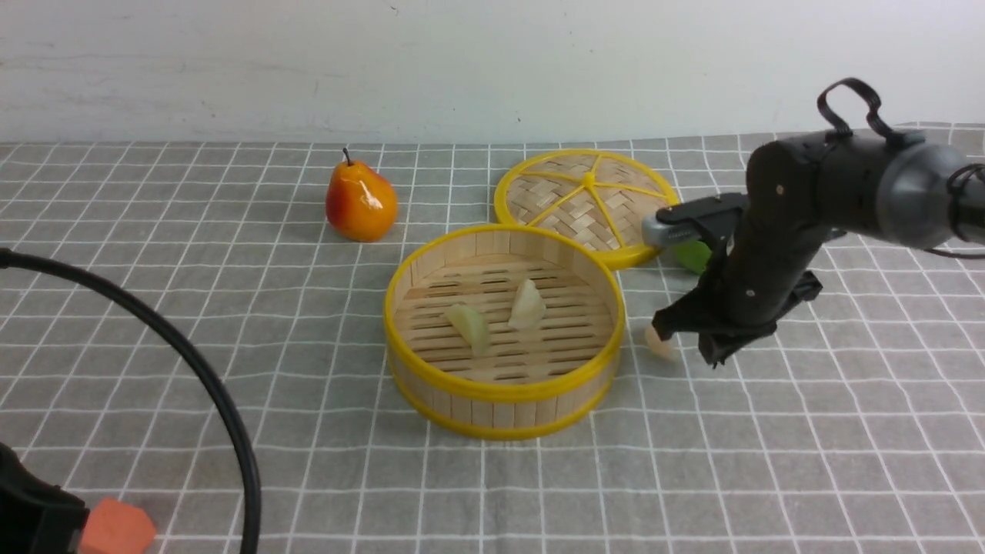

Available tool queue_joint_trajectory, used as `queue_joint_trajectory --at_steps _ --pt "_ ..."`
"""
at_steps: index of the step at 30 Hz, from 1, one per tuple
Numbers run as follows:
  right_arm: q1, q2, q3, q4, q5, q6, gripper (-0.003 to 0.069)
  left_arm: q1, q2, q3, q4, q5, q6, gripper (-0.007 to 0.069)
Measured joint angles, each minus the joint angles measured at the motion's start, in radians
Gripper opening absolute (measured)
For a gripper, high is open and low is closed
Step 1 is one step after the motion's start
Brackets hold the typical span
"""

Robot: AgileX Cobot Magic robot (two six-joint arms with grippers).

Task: Put the dumplings into the steamer on the table with the grey tablecloth.
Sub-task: 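Reach for and grasp a dumpling lying on the table beside the steamer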

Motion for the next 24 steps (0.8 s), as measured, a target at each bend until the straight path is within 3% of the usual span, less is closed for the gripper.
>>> queue_joint_trajectory --at_steps 7,12,16,17,18,21,24 --pt "0.049 -0.069 -0.114 -0.004 0.071 -0.018 -0.0016 0.0 0.0 0.0 0.0 0.007 0.0 -0.0004" --pt "0.055 -0.059 -0.133 -0.001 0.077 -0.018 0.0025 0.0 0.0 0.0 0.0 0.017 0.0 -0.0003" --pt "0.054 0.0 -0.133 0.005 0.065 -0.027 0.0197 0.0 0.0 0.0 0.0 0.018 0.0 0.0001" --pt "0.054 0.003 -0.133 0.007 0.065 -0.027 0.0208 0.0 0.0 0.0 0.0 0.018 0.0 0.0001" --pt "0.054 0.036 -0.133 0.01 0.051 -0.035 0.0299 0.0 -0.001 0.0 0.0 0.018 0.0 0.0002" --pt "0.054 0.083 -0.133 0.01 0.023 -0.038 0.0439 0.0 -0.001 0.0 0.0 0.018 0.0 0.0004" --pt "0.054 0.121 -0.133 0.009 -0.01 -0.04 0.0519 0.0 -0.001 0.0 0.0 0.018 0.0 0.0004"
